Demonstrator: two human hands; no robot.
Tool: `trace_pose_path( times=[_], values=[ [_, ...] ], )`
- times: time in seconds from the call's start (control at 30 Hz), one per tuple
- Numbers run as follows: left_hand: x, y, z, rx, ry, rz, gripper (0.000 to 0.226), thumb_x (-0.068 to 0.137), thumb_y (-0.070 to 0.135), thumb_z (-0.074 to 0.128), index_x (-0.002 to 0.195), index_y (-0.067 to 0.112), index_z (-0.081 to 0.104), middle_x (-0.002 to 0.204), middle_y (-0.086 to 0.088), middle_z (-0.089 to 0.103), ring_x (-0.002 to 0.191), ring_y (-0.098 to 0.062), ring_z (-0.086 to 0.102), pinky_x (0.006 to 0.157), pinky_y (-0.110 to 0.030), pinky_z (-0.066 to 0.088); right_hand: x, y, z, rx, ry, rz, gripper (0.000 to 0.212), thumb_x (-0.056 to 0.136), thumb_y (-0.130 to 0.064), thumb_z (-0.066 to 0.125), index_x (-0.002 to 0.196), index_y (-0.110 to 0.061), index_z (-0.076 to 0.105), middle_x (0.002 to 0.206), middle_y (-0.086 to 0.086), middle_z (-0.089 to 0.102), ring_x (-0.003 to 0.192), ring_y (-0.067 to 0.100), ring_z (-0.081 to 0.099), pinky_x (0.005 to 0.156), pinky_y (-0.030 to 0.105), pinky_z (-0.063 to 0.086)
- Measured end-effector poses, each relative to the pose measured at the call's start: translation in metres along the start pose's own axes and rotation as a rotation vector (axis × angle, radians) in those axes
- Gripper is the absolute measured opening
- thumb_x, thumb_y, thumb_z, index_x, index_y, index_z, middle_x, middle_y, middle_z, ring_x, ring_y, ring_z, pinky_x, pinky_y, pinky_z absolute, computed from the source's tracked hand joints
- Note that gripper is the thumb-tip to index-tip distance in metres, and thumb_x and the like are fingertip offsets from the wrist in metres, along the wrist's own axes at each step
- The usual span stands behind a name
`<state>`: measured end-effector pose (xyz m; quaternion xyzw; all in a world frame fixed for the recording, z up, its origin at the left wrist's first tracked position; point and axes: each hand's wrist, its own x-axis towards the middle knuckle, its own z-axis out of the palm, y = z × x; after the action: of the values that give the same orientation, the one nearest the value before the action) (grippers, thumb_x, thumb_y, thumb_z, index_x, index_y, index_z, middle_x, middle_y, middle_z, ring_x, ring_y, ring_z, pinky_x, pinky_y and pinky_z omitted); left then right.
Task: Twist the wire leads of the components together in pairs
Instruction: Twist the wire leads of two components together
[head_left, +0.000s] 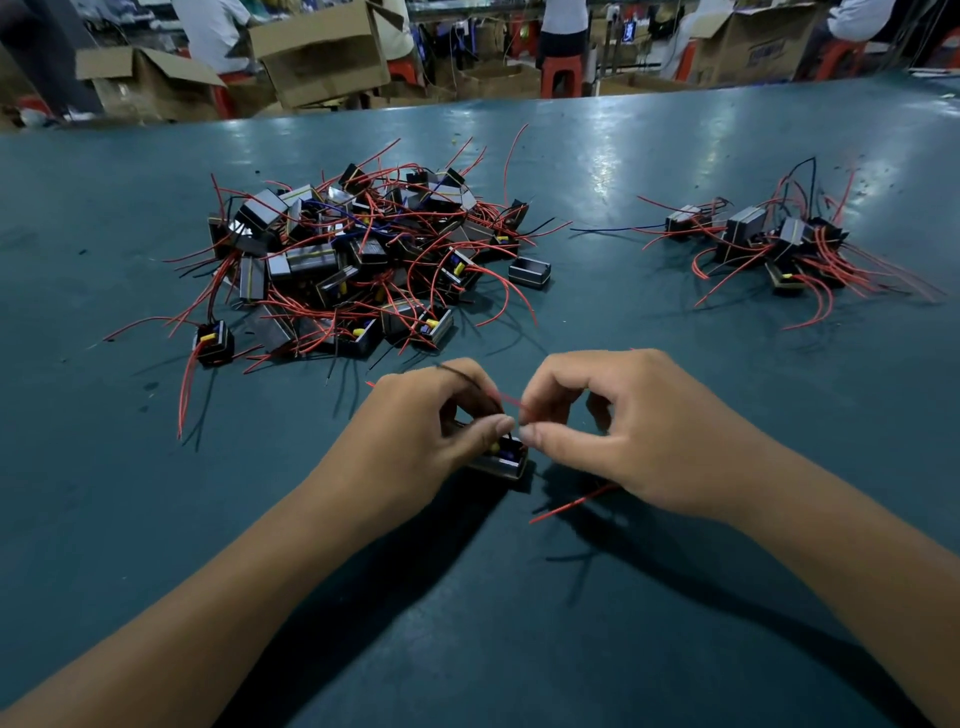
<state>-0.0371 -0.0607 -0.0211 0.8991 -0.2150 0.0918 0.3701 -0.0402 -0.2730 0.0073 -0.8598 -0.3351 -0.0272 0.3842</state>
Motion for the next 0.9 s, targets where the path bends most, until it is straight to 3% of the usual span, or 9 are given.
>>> trace_pose_path(
  times=[0.07,0.27,0.33,0.47,0.57,0.7,0.9],
  values=[
    [-0.001,0.0,0.003,0.01,0.057,-0.042,0.016,0.083,0.03,0.08,0.078,0.026,0.065,0.07,0.027,0.063,0.063,0.003,0.058,0.057,-0.01,0.038,-0.003,0.005,-0.009,-0.059,-0.104,-0.013,0.006,0.086,-0.026,0.075,0.087,-0.028,0.07,0.08,-0.014,0.065,0.081,0.003,0.061,0.072,0.006,0.036],
    [-0.004,0.01,0.007,0.087,0.102,0.029,0.021,0.083,0.02,0.079,0.076,0.024,0.06,0.071,0.031,0.055,0.064,0.015,0.048,0.059,-0.006,0.032,-0.006,0.01,-0.023,-0.129,-0.267,-0.055,0.014,0.085,-0.037,0.068,0.099,-0.037,0.07,0.092,-0.016,0.065,0.094,0.003,0.062,0.081,0.015,0.042],
    [-0.005,0.012,0.006,0.085,0.07,0.082,0.02,0.081,0.012,0.08,0.079,0.02,0.062,0.071,0.022,0.055,0.068,0.009,0.05,0.062,-0.009,0.034,-0.006,0.01,-0.022,-0.117,-0.299,-0.053,0.018,0.087,-0.036,0.068,0.104,-0.037,0.07,0.096,-0.018,0.066,0.097,0.0,0.061,0.082,0.012,0.04],
    [-0.006,0.015,0.007,0.027,-0.033,0.145,0.018,0.08,0.005,0.079,0.089,0.016,0.069,0.084,0.009,0.064,0.076,-0.013,0.057,0.069,-0.031,0.046,-0.007,0.01,-0.022,-0.096,-0.359,-0.037,0.032,0.087,-0.03,0.073,0.117,-0.038,0.065,0.108,-0.025,0.065,0.107,-0.005,0.058,0.087,0.007,0.036],
    [-0.008,0.015,0.005,0.005,-0.076,0.183,0.018,0.08,0.007,0.075,0.093,0.018,0.068,0.088,0.009,0.064,0.079,-0.015,0.058,0.072,-0.031,0.046,-0.007,0.01,-0.024,-0.084,-0.389,-0.036,0.042,0.088,-0.024,0.07,0.127,-0.036,0.06,0.118,-0.026,0.064,0.115,-0.003,0.057,0.092,0.011,0.037],
    [-0.009,0.016,0.005,0.035,-0.082,0.182,0.016,0.078,0.016,0.068,0.094,0.019,0.066,0.087,0.011,0.06,0.08,-0.01,0.053,0.072,-0.025,0.041,-0.008,0.009,-0.029,-0.039,-0.435,-0.009,0.048,0.092,-0.011,0.064,0.133,-0.032,0.053,0.124,-0.026,0.062,0.123,0.002,0.055,0.1,0.029,0.043],
    [-0.009,0.017,0.004,0.014,-0.107,0.182,0.006,0.082,0.019,0.069,0.087,0.02,0.066,0.085,0.011,0.061,0.079,-0.013,0.057,0.072,-0.028,0.045,-0.011,0.011,-0.048,0.02,-0.389,0.07,0.031,0.094,-0.015,0.062,0.121,-0.03,0.058,0.115,-0.02,0.066,0.113,0.002,0.061,0.096,0.019,0.045]
  ],
)
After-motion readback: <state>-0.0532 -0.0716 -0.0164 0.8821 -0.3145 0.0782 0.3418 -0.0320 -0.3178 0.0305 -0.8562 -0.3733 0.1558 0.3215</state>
